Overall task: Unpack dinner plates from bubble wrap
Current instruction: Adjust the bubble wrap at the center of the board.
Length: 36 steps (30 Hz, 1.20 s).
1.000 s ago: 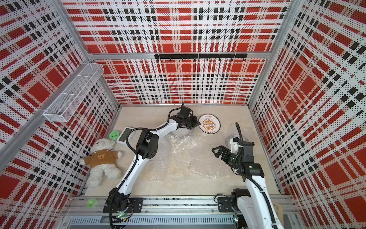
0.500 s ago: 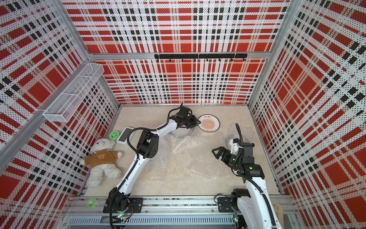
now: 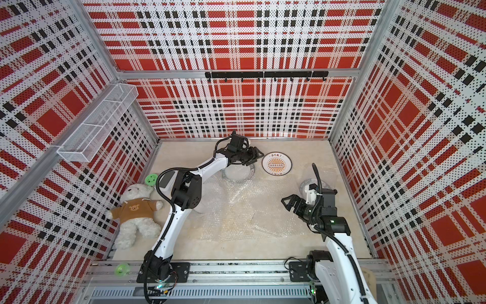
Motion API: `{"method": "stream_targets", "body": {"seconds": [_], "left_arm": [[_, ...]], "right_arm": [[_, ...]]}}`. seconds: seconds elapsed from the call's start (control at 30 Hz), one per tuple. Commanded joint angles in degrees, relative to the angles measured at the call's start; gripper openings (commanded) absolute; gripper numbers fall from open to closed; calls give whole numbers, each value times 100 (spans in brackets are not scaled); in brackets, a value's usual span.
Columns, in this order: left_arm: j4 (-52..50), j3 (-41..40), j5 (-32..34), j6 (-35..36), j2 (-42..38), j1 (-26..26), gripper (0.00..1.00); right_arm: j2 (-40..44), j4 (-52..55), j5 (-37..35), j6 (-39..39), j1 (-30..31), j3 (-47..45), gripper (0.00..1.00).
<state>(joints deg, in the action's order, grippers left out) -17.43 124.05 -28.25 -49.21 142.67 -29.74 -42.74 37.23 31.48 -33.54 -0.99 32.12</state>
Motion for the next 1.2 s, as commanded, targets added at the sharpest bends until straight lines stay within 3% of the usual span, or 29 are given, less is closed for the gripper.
{"method": "stream_targets", "body": {"seconds": [0.0, 0.23, 0.4, 0.5, 0.67, 0.8, 1.03, 1.17], "left_arm": [[110, -241, -218, 178, -854, 8, 67], [323, -3281, 509, 873, -3786, -213, 77], [-394, -5425, 1530, 1396, -5872, -173, 100], [-954, -6474, 1988, 1572, -7072, -38, 99], [-1889, -7702, 1727, 1520, -8470, 587, 99], [-1932, -8492, 1068, 1548, -8730, 1075, 95], [-1203, -8509, 990, 1347, -8018, 935, 82], [-931, -8377, 1032, 1385, -7512, 828, 69]], "right_arm": [[-140, -253, -22, 159, -6, 79, 100], [-476, -639, 45, 151, 2, 5, 100], [-792, -1051, 156, 148, 168, -11, 100], [-1004, -1331, -20, 76, 583, 56, 100], [-1477, -2281, -60, -352, 1132, -19, 100], [-2058, -2996, 28, -615, 1385, 38, 100], [-2450, -3187, -115, -704, 1912, 303, 100], [-2308, -3159, -122, -751, 1963, 169, 100]]}}
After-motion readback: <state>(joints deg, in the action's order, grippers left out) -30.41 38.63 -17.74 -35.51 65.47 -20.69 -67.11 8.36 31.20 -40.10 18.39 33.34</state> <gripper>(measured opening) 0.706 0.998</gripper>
